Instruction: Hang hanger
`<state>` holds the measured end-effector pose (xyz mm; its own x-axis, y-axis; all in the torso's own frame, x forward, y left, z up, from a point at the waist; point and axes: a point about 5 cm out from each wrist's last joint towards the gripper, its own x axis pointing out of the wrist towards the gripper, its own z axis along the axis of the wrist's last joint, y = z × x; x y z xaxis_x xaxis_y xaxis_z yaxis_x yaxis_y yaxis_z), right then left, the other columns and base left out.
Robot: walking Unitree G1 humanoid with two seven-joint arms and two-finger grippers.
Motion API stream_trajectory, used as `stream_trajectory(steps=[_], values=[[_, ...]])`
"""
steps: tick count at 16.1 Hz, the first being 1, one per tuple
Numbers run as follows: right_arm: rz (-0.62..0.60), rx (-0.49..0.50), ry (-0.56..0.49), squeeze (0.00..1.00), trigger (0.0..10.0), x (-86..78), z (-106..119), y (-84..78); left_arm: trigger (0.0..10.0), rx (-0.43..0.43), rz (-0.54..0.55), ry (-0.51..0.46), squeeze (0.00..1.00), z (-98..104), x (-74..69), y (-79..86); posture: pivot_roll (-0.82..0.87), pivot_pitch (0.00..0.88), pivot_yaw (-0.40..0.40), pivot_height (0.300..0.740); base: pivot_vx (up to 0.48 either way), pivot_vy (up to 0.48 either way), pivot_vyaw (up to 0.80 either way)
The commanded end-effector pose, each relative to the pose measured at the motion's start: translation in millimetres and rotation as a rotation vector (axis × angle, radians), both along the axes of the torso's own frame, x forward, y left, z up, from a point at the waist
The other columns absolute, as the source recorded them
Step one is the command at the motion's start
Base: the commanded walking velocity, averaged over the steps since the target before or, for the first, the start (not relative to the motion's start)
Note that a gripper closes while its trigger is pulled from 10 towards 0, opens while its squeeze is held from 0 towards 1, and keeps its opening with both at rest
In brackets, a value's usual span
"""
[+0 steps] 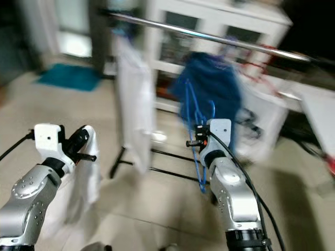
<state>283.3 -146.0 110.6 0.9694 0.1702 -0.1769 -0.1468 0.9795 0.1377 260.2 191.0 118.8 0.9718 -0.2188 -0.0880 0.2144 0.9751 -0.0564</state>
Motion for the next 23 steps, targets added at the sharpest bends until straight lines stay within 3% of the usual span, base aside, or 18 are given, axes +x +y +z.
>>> stream_trajectory(steps=[1, 4, 7, 9, 11, 12, 14, 15, 17, 18, 21, 22, 23], values=[[-0.032, 0.018, -0.033, 0.00, 10.0, 1.0, 9.5, -6.2, 10.0, 0.010, -0.006, -0.006, 0.00, 0.5, -2.5, -2.8, -0.01, 0.000, -0.102, 0.740, 0.000, 0.000, -0.80], [-0.132, 0.014, -0.073, 0.00, 10.0, -1.6, 19.0, -21.3, 10.0, 0.017, 0.009, -0.007, 0.00, 1.9, 10.7, -4.5, -0.04, 0.000, -0.081, 0.740, 0.000, 0.000, -0.80], [-0.073, -0.012, -0.064, 0.00, 10.0, -3.3, 20.7, -14.3, 10.0, 0.010, -0.043, -0.010, 0.00, 4.7, 7.7, -14.8, -0.03, 0.000, -0.087, 0.740, 0.000, 0.000, -0.80], [-0.069, -0.027, -0.067, 0.00, 10.0, -2.7, 20.6, -10.1, 10.0, 0.026, -0.035, 0.005, 0.00, 1.1, 4.3, -11.3, -0.04, 0.000, -0.088, 0.740, 0.000, 0.000, -0.80], [-0.104, -0.109, -0.121, 0.00, 10.0, -1.9, 23.1, -14.1, 10.0, 0.049, 0.009, 0.006, 0.00, -0.1, 10.7, -7.6, -0.04, 0.000, -0.091, 0.740, 0.000, 0.000, -0.80], [-0.114, -0.087, -0.107, 0.00, 10.0, -0.7, 23.1, -16.6, 10.0, 0.075, 0.100, -0.053, 0.00, 5.8, 16.1, -4.0, -0.05, 0.000, -0.095, 0.740, 0.000, 0.000, -0.80], [-0.105, -0.094, -0.106, 0.00, 10.0, 0.3, 24.9, -20.1, 10.0, -0.019, 0.153, -0.104, 0.00, 14.7, 18.1, -7.8, -0.03, 0.001, -0.112, 0.740, 0.000, 0.000, -0.80], [-0.102, -0.067, -0.099, 0.00, 10.0, 0.1, 23.5, -18.8, 10.0, -0.011, 0.208, -0.117, 0.00, 16.0, 15.6, -4.7, -0.03, 0.000, -0.115, 0.740, 0.000, 0.000, -0.80], [-0.097, -0.021, -0.106, 0.00, 10.0, 1.1, 24.9, -14.8, 10.0, -0.042, 0.176, -0.081, 0.00, 13.0, 14.0, -7.1, -0.04, 0.000, -0.113, 0.740, 0.000, 0.000, -0.80], [-0.092, -0.016, -0.113, 0.00, 10.0, 2.2, 26.0, -11.9, 10.0, -0.093, 0.030, -0.044, 0.00, 14.2, 13.7, -16.7, -0.04, 0.000, -0.112, 0.740, 0.000, 0.000, -0.80], [-0.082, -0.036, -0.117, 0.00, 10.0, 3.5, 28.0, -10.3, 10.0, -0.085, 0.060, -0.020, 0.00, 16.3, 15.5, -13.4, -0.05, 0.000, -0.110, 0.740, 0.000, 0.000, -0.80], [-0.091, -0.032, -0.108, 0.00, 10.0, 2.8, 25.0, -13.9, 10.0, -0.140, 0.024, -0.023, 0.00, 19.2, 12.5, -16.2, -0.04, 0.000, -0.112, 0.740, 0.000, 0.000, -0.80], [-0.095, -0.030, -0.107, 0.00, 10.0, 3.4, 24.4, -14.4, 10.0, -0.113, 0.006, -0.028, 0.00, 18.8, 11.8, -16.9, -0.04, 0.000, -0.111, 0.740, 0.000, 0.000, -0.80]])
